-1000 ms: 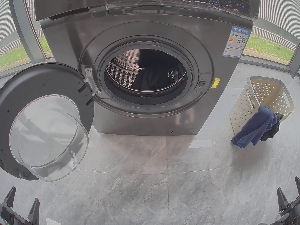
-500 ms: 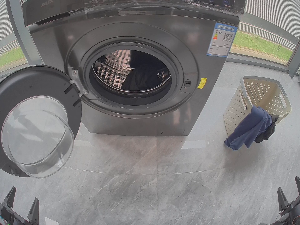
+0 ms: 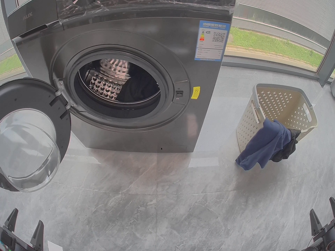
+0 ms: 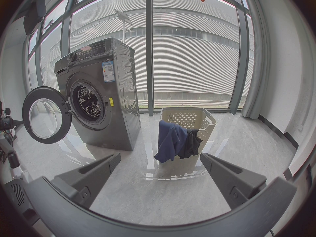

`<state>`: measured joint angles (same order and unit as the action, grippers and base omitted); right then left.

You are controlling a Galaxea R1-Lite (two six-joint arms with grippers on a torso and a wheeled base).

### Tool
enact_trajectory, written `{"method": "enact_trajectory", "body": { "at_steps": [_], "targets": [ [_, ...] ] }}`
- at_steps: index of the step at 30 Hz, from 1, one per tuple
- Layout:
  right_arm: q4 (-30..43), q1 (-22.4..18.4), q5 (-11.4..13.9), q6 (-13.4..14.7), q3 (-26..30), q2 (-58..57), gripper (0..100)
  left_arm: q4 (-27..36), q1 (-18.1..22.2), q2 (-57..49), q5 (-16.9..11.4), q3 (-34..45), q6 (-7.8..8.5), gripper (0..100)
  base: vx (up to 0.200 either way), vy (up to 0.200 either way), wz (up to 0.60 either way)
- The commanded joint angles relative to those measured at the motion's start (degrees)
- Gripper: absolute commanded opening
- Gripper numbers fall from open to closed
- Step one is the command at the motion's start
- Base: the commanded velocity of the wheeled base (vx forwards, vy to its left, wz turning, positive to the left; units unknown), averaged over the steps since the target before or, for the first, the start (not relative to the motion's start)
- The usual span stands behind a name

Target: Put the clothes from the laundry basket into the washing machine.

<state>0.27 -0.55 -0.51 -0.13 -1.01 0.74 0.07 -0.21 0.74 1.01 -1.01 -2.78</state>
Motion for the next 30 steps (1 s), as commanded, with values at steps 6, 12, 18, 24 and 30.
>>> {"method": "enact_trajectory", "body": {
  "at_steps": [6, 12, 18, 24, 30],
  "targets": [
    [0.0, 0.0, 0.1, 0.0, 1.0, -0.7, 100, 0.0, 0.0, -0.6, 0.0, 0.9, -0.12, 100, 0.0, 0.0, 0.0],
    [0.0, 0.0, 0.0, 0.0, 1.0, -0.7, 100, 0.0, 0.0, -0.6, 0.0, 0.9, -0.03, 100, 0.0, 0.0, 0.0],
    [0.0, 0.0, 0.0, 0.0, 1.0, -0.7, 100, 0.0, 0.0, -0.6, 0.0, 0.9, -0.03, 100, 0.0, -0.1, 0.0],
    [0.0, 0.0, 0.1, 0.0, 1.0, -0.7, 100, 0.0, 0.0, -0.6, 0.0, 0.9, -0.12, 100, 0.0, -0.2, 0.0],
    [0.0, 0.0, 0.0, 0.0, 1.0, -0.7, 100, 0.0, 0.0, -0.6, 0.0, 0.9, -0.12, 100, 0.0, -0.2, 0.0]
  ]
}}
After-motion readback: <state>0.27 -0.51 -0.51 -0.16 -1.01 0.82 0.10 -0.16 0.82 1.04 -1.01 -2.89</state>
